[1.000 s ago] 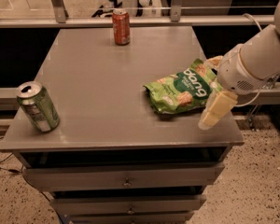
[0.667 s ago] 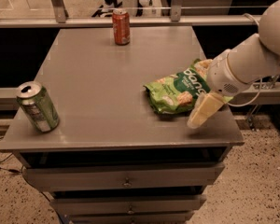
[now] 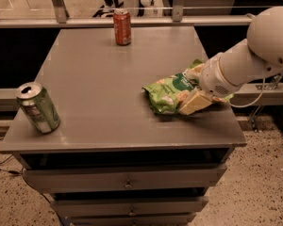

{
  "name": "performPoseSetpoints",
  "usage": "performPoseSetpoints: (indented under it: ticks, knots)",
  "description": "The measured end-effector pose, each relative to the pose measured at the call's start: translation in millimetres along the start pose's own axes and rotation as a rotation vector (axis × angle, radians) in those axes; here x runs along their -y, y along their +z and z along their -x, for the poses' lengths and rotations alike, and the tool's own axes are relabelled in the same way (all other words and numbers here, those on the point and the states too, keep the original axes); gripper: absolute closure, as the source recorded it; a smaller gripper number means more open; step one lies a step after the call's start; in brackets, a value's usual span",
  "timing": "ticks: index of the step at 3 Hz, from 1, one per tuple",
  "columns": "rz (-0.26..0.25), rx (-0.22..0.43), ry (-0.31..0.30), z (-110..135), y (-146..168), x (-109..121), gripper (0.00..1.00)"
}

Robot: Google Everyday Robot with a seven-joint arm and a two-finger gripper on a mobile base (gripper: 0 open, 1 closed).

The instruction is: Move green rice chip bag near coke can

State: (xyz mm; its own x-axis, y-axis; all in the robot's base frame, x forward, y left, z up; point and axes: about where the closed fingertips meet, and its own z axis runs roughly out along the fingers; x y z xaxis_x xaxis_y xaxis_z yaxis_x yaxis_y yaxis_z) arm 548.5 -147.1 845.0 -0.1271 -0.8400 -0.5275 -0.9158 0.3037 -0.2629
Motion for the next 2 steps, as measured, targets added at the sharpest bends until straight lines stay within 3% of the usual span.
performPoseSetpoints:
  ticks: [2]
  knots:
    - [-0.039,-0.018,-0.042,9.9,-10.3,24.5,0.87]
